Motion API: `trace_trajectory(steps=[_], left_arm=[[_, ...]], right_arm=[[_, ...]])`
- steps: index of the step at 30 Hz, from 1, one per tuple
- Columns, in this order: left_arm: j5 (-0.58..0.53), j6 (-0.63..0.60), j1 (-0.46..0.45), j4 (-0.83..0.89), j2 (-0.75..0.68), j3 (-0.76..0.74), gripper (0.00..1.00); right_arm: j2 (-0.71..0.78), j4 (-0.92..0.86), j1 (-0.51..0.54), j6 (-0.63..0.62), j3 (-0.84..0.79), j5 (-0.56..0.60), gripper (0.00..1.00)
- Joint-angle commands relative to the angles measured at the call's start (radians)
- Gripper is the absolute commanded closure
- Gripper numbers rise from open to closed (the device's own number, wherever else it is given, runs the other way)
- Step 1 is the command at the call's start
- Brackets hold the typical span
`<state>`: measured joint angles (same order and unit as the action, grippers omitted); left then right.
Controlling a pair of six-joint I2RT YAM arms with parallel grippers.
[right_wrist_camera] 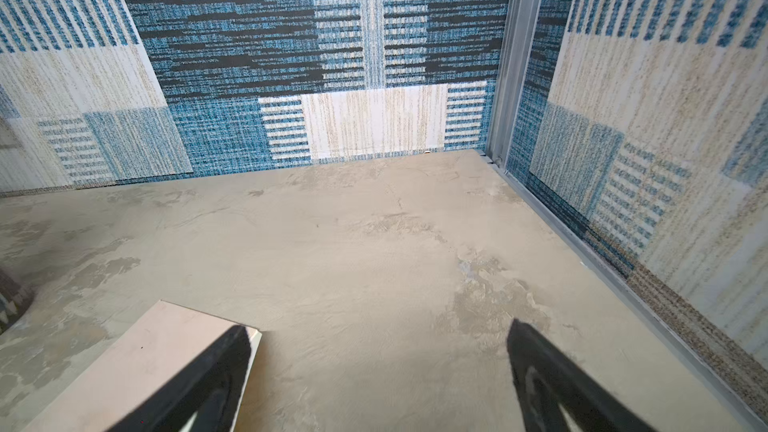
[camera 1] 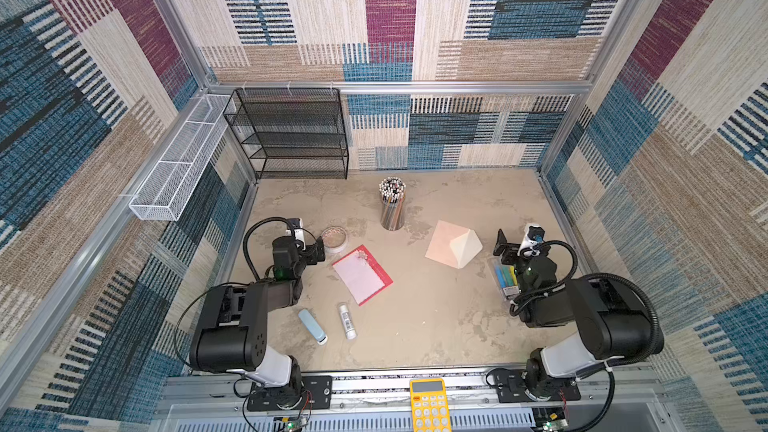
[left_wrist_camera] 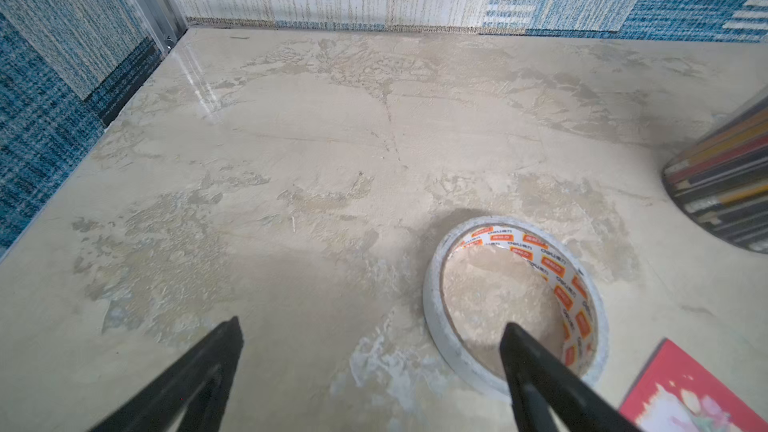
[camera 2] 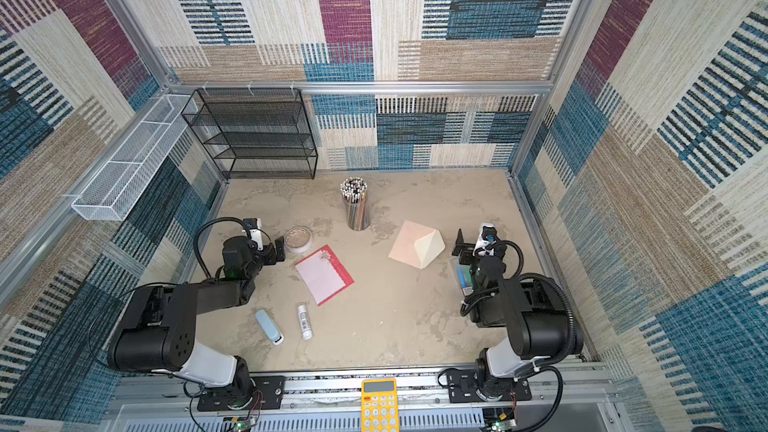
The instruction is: Place the letter into the envelope and seal it
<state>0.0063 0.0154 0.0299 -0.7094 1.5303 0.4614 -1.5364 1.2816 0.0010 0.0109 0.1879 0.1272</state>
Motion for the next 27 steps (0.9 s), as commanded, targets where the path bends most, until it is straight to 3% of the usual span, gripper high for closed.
trace_trajectory(steps=[1, 27], left_arm=[[0.006, -0.020, 0.001, -0.001, -0.002, 0.005, 0.01], [0.008, -0.020, 0.001, -0.004, 0.000, 0.004, 0.01]], right_arm=[[0.001, 0.038, 0.002, 0.012, 0.004, 0.008, 0.00], [0.002, 0.019, 0.006, -0.008, 0.013, -0.033, 0.00]])
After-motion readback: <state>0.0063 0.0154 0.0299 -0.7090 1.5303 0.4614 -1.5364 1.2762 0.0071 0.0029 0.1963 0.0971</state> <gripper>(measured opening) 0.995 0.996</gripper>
